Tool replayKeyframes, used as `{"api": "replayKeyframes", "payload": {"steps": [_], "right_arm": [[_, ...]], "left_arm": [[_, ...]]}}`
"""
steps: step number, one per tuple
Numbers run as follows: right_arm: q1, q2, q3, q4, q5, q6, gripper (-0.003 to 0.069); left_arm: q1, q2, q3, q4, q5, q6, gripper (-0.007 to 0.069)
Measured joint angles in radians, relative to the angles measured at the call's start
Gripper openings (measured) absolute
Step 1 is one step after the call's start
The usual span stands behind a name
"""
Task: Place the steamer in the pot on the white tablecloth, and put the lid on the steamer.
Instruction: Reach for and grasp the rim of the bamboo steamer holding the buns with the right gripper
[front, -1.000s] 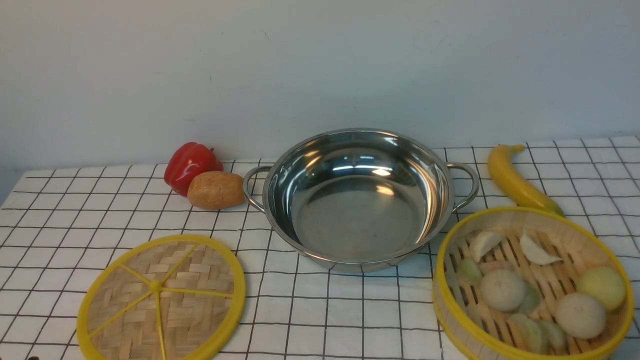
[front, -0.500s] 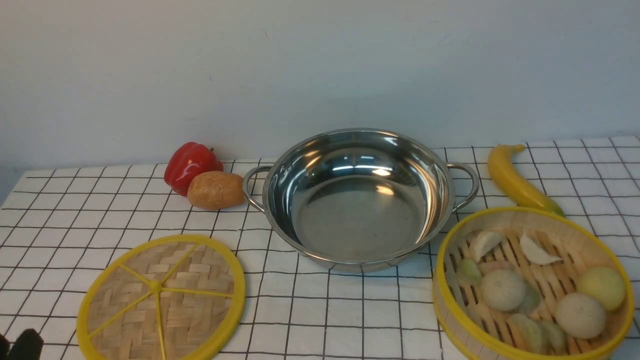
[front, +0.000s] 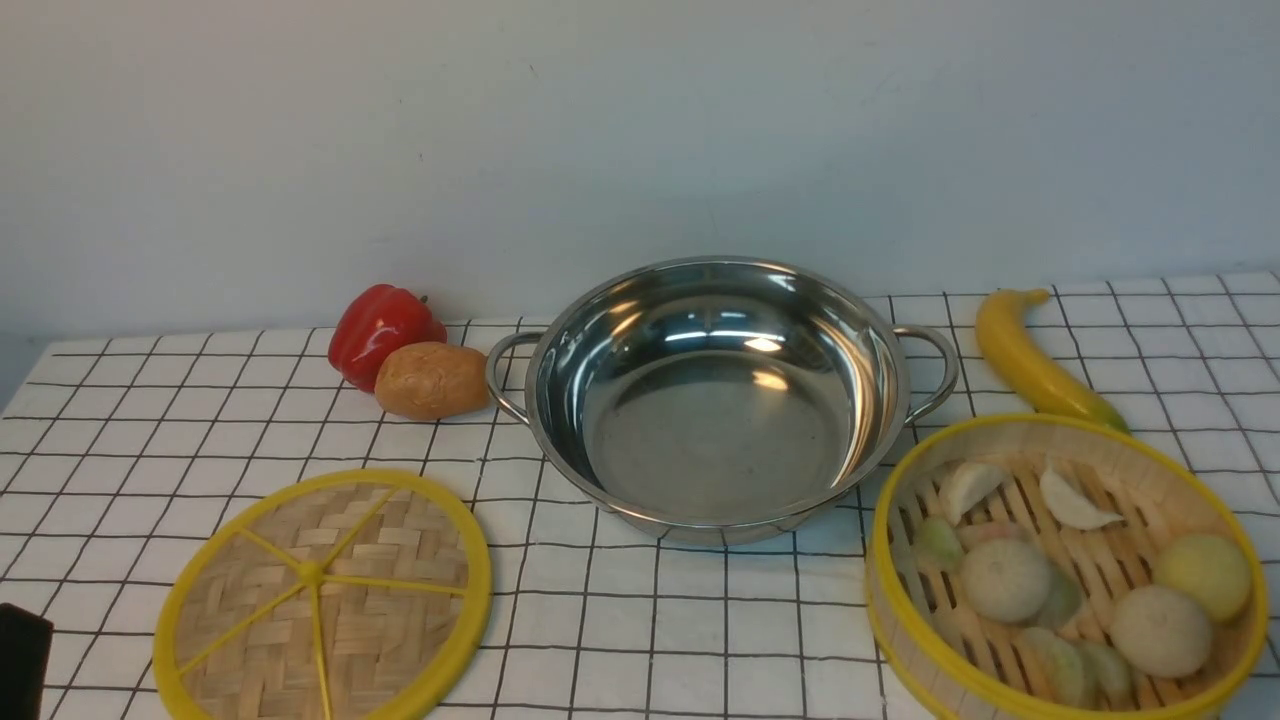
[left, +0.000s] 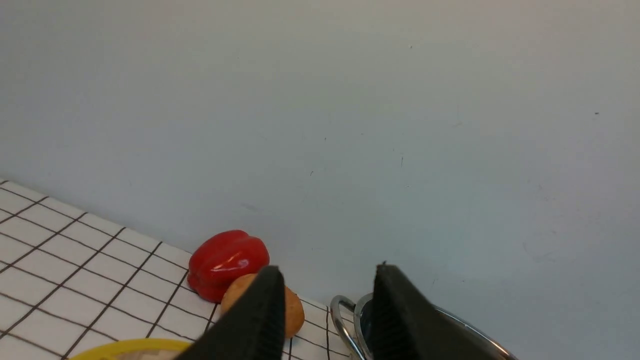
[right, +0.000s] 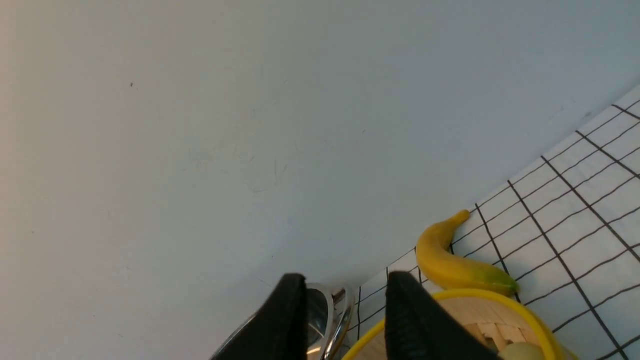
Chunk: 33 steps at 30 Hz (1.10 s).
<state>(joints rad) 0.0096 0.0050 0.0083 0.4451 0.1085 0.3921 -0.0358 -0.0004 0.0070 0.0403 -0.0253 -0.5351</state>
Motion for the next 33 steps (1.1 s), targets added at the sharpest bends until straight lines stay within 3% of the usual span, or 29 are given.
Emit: {"api": "replayKeyframes", "payload": {"steps": [6, 12, 15, 18, 22, 23, 26, 33], "right_arm": [[0.000, 0.000, 0.001, 0.027, -0.022, 0.023, 0.0242], [0.000, 0.000, -0.025, 0.071, -0.209, 0.026, 0.0242], [0.000, -0.001, -0.119, -0.023, -0.300, 0.012, 0.0242], [0.000, 0.018, -0.219, -0.145, -0.277, 0.002, 0.0242], [0.000, 0.137, -0.401, -0.281, -0.024, 0.000, 0.0242], [0.000, 0.137, -0.401, -0.281, -0.024, 0.000, 0.0242], [0.000, 0.319, -0.582, -0.371, 0.283, -0.004, 0.0242], [0.000, 0.726, -0.935, -0.498, 0.790, -0.087, 0.0242]], "left_arm": [[0.000, 0.000, 0.000, 0.000, -0.009, 0.000, 0.0243], [0.000, 0.000, 0.000, -0.003, -0.149, -0.008, 0.0243], [0.000, 0.000, 0.000, 0.000, -0.363, 0.004, 0.0243], [0.000, 0.000, 0.000, 0.012, -0.470, 0.045, 0.0243], [0.000, 0.000, -0.022, 0.016, -0.406, 0.104, 0.0243], [0.000, 0.000, -0.022, 0.016, -0.406, 0.104, 0.0243], [0.000, 0.059, -0.114, 0.024, -0.152, 0.127, 0.0243], [0.000, 0.353, -0.343, 0.084, 0.194, 0.160, 0.0243]]}}
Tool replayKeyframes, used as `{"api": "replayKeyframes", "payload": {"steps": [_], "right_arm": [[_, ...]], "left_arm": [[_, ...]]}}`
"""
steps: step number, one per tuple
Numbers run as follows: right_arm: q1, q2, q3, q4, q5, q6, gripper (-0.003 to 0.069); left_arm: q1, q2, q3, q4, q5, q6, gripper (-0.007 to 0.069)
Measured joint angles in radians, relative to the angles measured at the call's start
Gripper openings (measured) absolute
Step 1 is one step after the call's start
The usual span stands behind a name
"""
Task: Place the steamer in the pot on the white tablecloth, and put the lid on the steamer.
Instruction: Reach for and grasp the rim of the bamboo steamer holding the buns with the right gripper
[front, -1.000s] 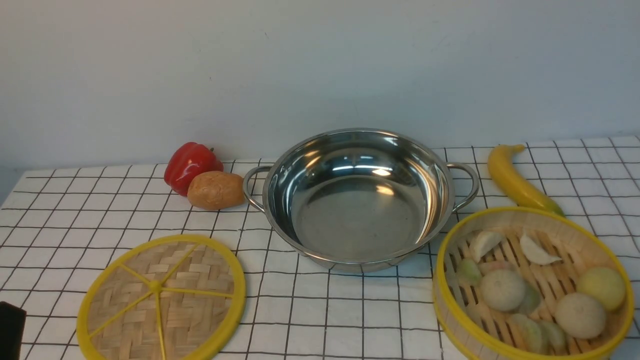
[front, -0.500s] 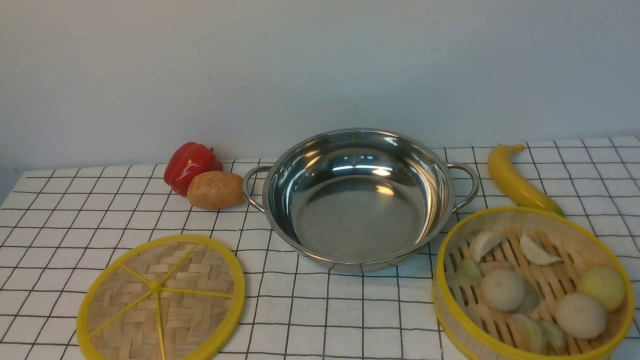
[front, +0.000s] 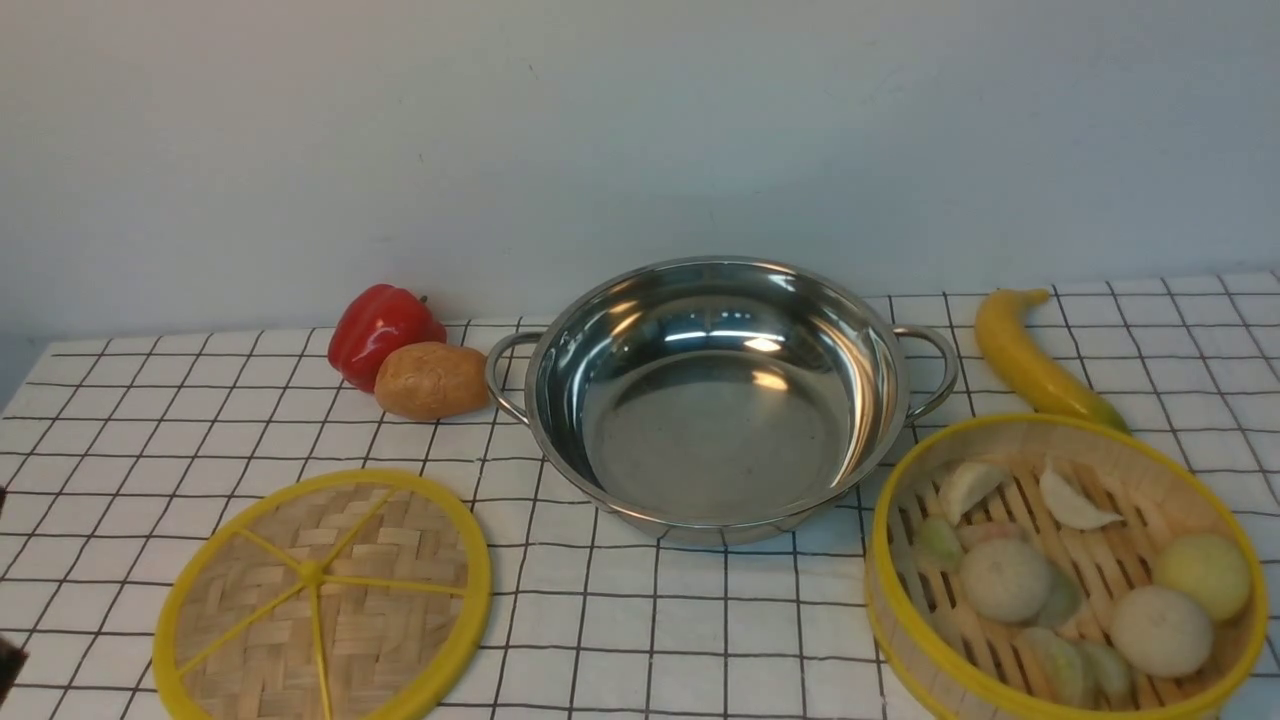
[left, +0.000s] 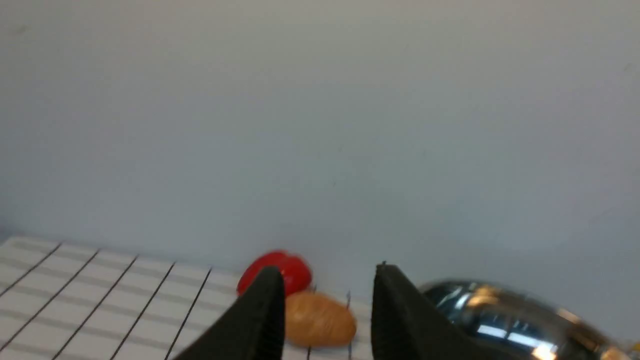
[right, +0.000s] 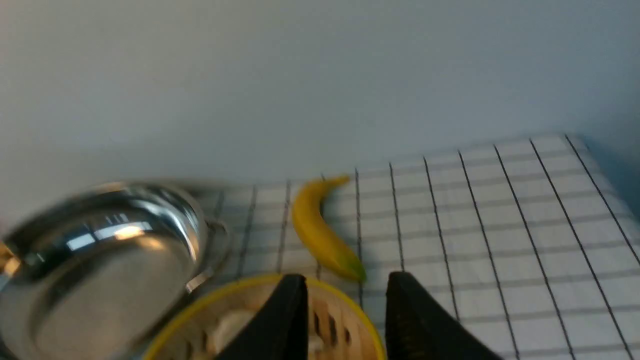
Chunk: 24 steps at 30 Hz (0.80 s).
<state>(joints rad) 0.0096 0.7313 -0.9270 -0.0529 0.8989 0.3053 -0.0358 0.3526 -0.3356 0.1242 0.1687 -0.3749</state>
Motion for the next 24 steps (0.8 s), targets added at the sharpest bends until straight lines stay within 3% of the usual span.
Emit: {"api": "replayKeyframes", "payload": {"steps": [5, 12, 18, 24], "right_arm": [[0.000, 0.286, -0.110, -0.010, 0.186, -0.122, 0.0242], [0.000, 0.583, -0.113, 0.017, 0.137, -0.247, 0.0242], [0.000, 0.740, -0.115, 0.029, 0.057, -0.287, 0.0242], [0.000, 0.835, -0.115, 0.053, -0.005, -0.331, 0.0242]], "left_arm": [[0.000, 0.287, -0.194, 0.008, 0.265, 0.085, 0.0243], [0.000, 0.656, -0.428, -0.074, 0.614, 0.322, 0.0243], [0.000, 0.885, -0.531, -0.196, 0.710, 0.486, 0.0243], [0.000, 1.002, -0.545, -0.213, 0.726, 0.541, 0.0243]]}}
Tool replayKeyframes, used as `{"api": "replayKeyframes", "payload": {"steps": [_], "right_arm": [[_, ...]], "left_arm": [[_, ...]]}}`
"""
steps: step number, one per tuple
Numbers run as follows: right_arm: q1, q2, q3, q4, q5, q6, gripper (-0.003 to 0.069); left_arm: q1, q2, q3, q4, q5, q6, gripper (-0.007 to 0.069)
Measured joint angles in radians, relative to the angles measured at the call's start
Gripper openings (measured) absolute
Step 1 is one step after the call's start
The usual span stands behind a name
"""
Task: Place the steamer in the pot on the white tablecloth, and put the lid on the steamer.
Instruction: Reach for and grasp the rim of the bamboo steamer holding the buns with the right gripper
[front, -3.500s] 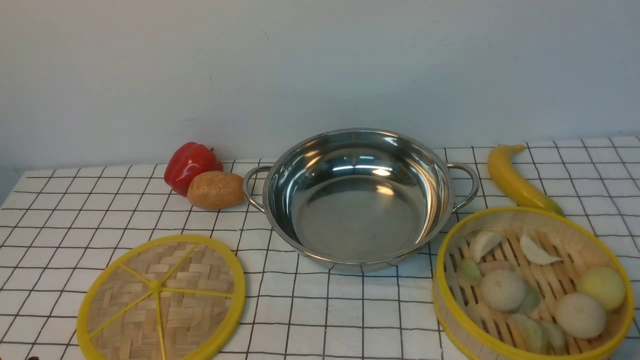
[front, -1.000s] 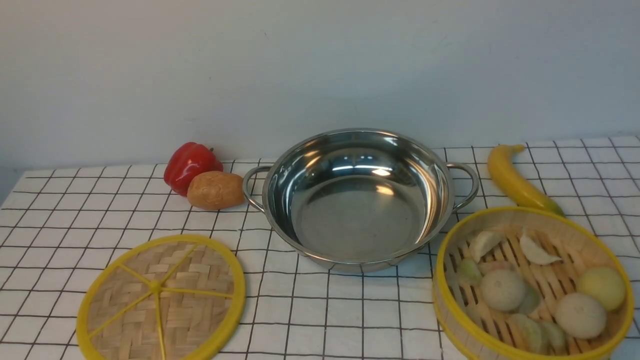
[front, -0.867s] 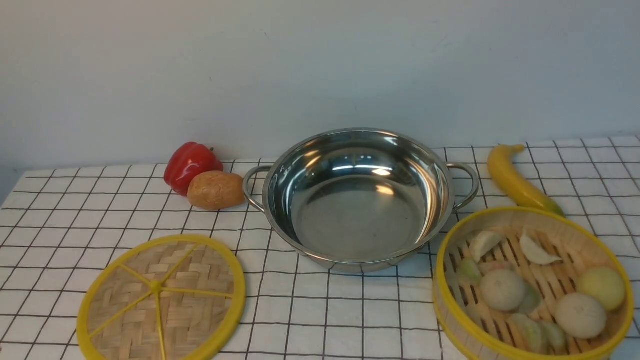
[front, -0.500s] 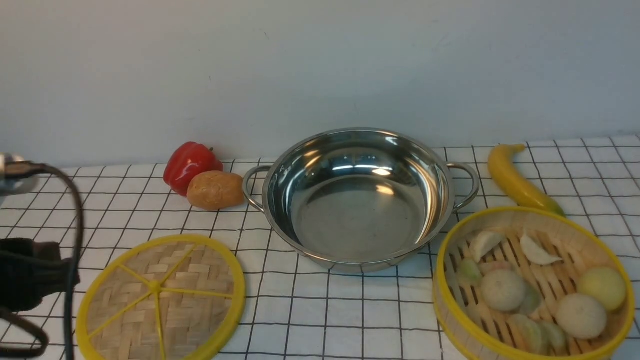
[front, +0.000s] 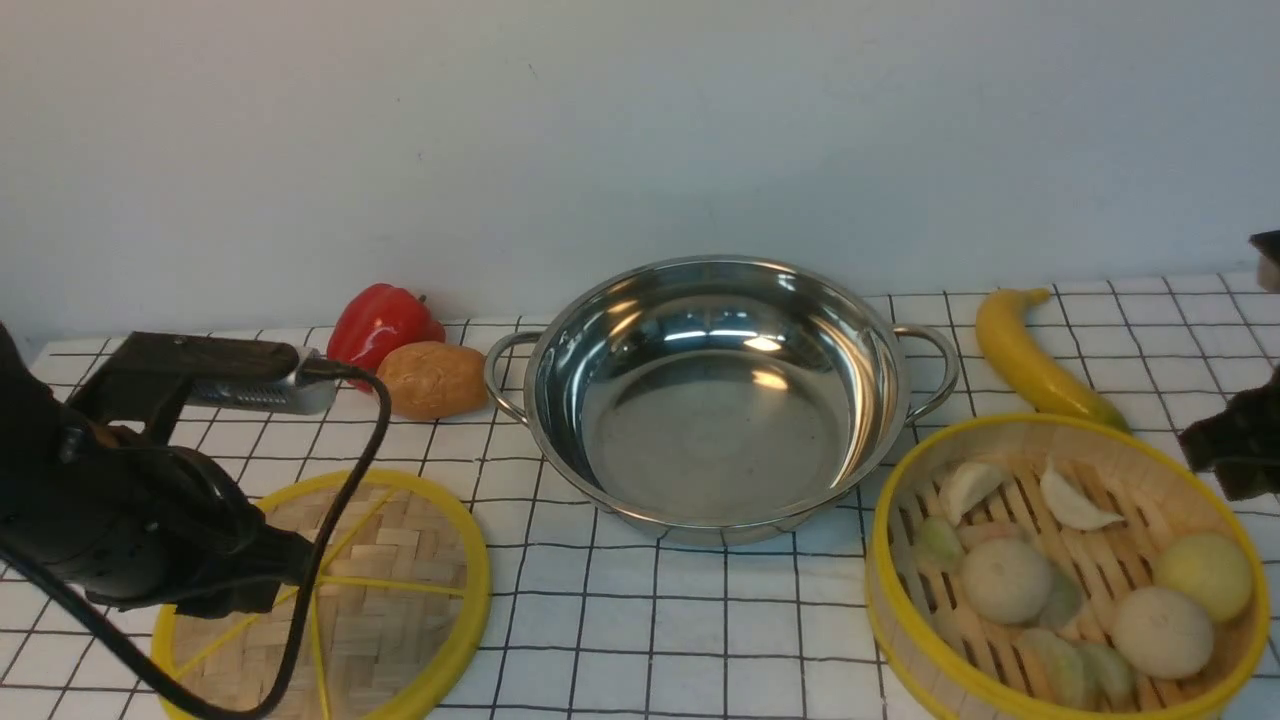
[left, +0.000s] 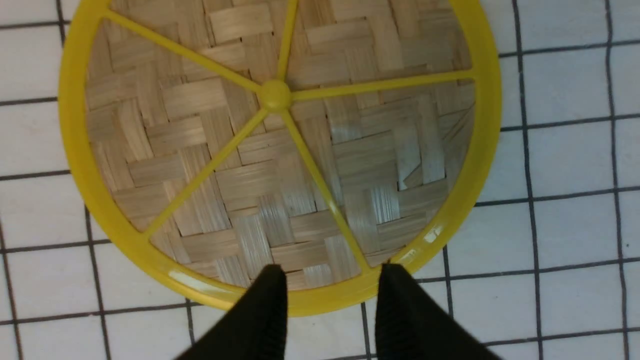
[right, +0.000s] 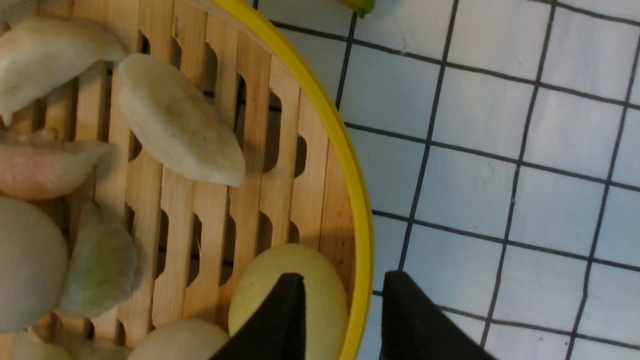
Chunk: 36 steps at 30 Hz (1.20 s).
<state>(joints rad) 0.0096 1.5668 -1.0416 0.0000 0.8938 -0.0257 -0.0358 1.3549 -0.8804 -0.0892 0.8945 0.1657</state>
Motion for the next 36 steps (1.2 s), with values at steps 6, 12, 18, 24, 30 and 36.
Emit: {"api": "replayKeyframes", "payload": {"steps": [6, 12, 18, 24, 30, 36], "right_arm": [[0.000, 0.070, -0.001, -0.005, -0.058, -0.014, 0.0242], [0.000, 0.138, -0.003, -0.009, -0.099, -0.031, 0.0242], [0.000, 0.194, -0.005, -0.031, -0.155, -0.031, 0.0242], [0.000, 0.233, -0.005, -0.093, -0.159, 0.046, 0.0177], [0.000, 0.236, -0.009, -0.173, -0.089, 0.126, 0.0067], [-0.023, 0.219, -0.016, -0.169, 0.015, 0.157, 0.0061]], "left_arm": [[0.000, 0.029, -0.001, 0.000, -0.005, 0.003, 0.0243], [0.000, 0.029, -0.002, 0.000, -0.008, 0.003, 0.0243], [0.000, 0.029, -0.002, -0.001, -0.009, 0.003, 0.0243], [0.000, 0.029, -0.002, -0.001, -0.009, 0.003, 0.0243], [0.000, 0.029, -0.002, -0.002, -0.009, 0.003, 0.0243], [0.000, 0.029, -0.002, -0.002, -0.009, 0.003, 0.0243]]}}
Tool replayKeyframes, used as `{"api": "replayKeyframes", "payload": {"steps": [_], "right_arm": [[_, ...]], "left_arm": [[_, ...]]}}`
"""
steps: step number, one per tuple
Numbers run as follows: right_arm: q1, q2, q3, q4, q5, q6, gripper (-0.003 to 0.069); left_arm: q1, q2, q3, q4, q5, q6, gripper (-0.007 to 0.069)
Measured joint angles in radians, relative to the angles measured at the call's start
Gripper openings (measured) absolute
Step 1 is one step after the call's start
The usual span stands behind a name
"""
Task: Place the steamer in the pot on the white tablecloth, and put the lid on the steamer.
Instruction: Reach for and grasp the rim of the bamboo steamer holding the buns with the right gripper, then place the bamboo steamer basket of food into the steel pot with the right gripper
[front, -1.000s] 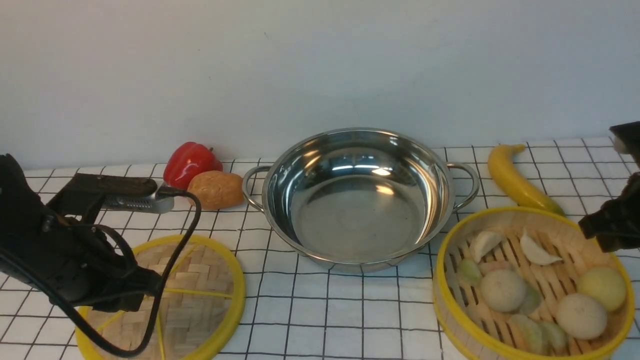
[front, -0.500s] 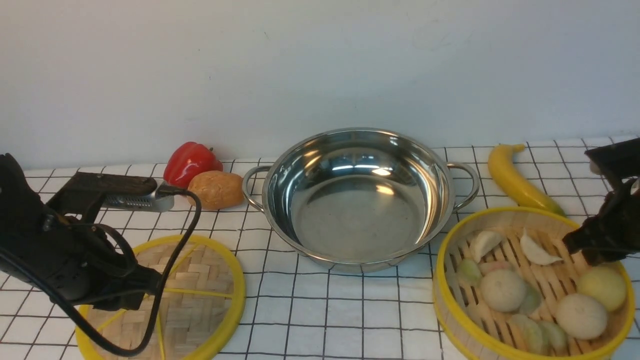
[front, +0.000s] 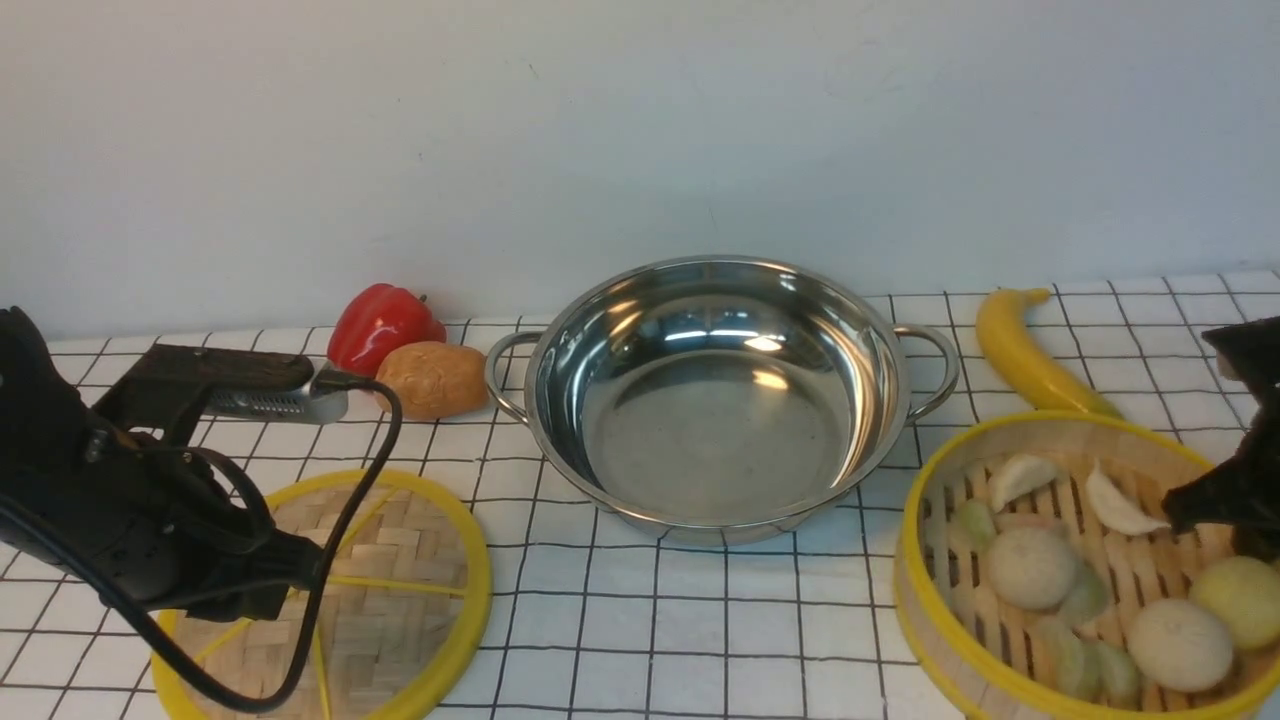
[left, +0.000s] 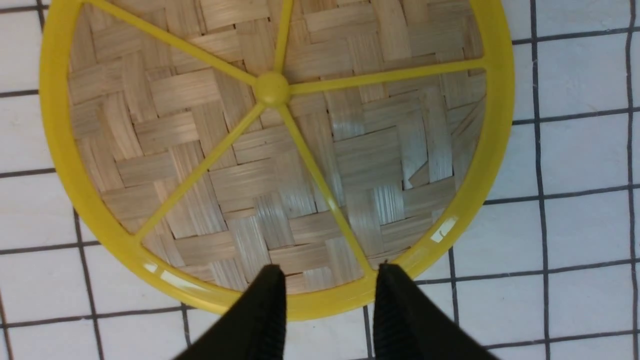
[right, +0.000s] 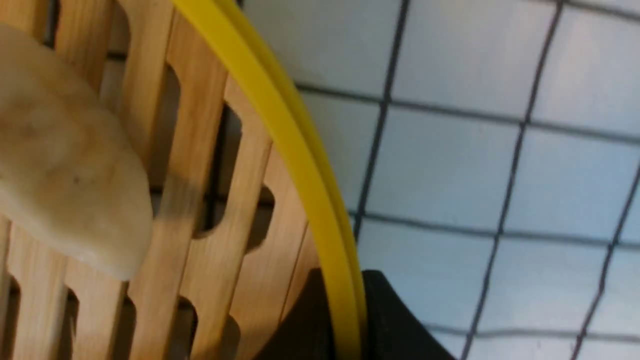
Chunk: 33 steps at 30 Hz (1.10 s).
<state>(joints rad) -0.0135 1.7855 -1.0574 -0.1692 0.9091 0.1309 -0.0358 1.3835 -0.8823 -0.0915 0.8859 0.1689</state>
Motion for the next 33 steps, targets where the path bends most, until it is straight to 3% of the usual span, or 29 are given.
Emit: {"api": "replayKeyframes", "payload": {"steps": [11, 18, 22, 28, 33], "right_arm": [[-0.010, -0.223, 0.001, 0.054, 0.201, -0.071, 0.0061], [-0.005, -0.281, -0.020, 0.265, 0.261, -0.171, 0.0061], [0.073, -0.200, -0.174, 0.350, 0.268, -0.179, 0.0061], [0.215, 0.009, -0.495, 0.321, 0.327, -0.097, 0.0061], [0.322, 0.290, -0.903, 0.293, 0.324, -0.016, 0.0061]], "left_arm": [[0.000, 0.000, 0.000, -0.001, 0.000, 0.000, 0.0243], [0.000, 0.000, 0.000, -0.001, 0.000, 0.000, 0.0243], [0.000, 0.001, 0.000, -0.003, 0.000, 0.000, 0.0243], [0.000, 0.001, 0.000, -0.003, -0.002, 0.000, 0.0243], [0.000, 0.001, 0.000, -0.004, -0.024, 0.000, 0.0243]]}}
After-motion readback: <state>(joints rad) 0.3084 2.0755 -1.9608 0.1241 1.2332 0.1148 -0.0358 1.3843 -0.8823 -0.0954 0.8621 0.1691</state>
